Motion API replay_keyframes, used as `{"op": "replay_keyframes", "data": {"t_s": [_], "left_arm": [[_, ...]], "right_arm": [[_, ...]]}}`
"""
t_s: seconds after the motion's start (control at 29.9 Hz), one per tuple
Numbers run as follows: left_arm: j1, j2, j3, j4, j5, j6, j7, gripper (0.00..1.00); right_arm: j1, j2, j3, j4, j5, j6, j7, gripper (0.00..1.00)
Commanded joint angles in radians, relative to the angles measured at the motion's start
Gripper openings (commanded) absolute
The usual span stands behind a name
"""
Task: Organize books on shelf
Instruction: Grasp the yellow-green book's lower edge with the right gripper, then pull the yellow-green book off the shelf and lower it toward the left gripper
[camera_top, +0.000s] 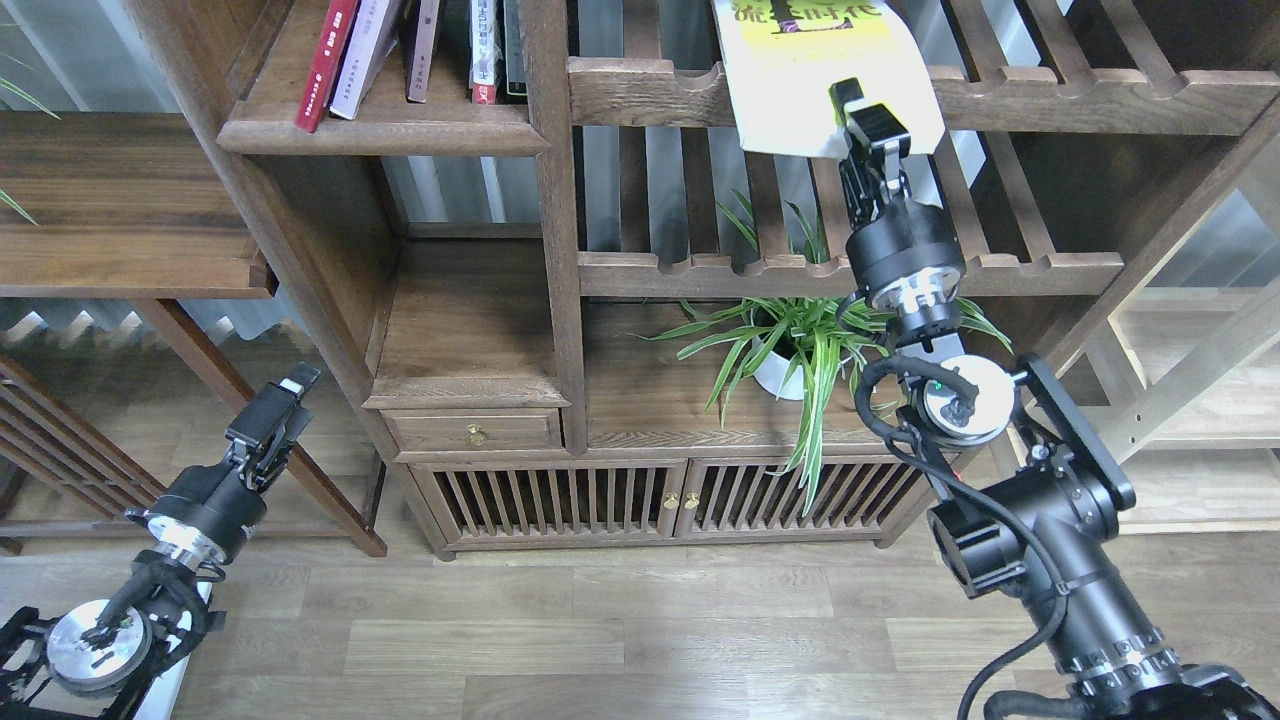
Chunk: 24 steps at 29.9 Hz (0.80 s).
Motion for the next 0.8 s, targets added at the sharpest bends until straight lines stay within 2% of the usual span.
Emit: {"op": "replay_keyframes", "data": {"t_s": [0.0, 0.1, 0.33, 0.57, 0.77], "left_arm": [[0.001, 0.0, 0.0, 0.0, 0.002, 0.0, 0.0, 0.84], [0.0, 0.0, 0.0, 0.003, 0.002, 0.0, 0.0, 0.84], [-0.013, -0.003, 0.0, 0.023, 0.002, 0.0, 0.0, 0.84], [-0.04, -0.011, 0.017, 0.056, 0.002, 0.0, 0.0, 0.84], [-0.057, -0.019, 0.069, 0.065, -0.003, 0.0, -0.003, 0.83]], "right_arm": [[-0.003, 0.0, -0.002, 0.0, 0.0, -0.001, 0.0, 0.05], [-0.009, -0.003, -0.002, 0.003, 0.001, 0.013, -0.001, 0.05], [-0.087, -0.011, -0.011, 0.007, -0.003, 0.116, -0.003, 0.05], [-0.239, -0.06, -0.074, 0.007, -0.022, 0.303, -0.003, 0.05], [-0.306, -0.072, -0.08, 0.007, -0.039, 0.377, -0.004, 0.05]]}}
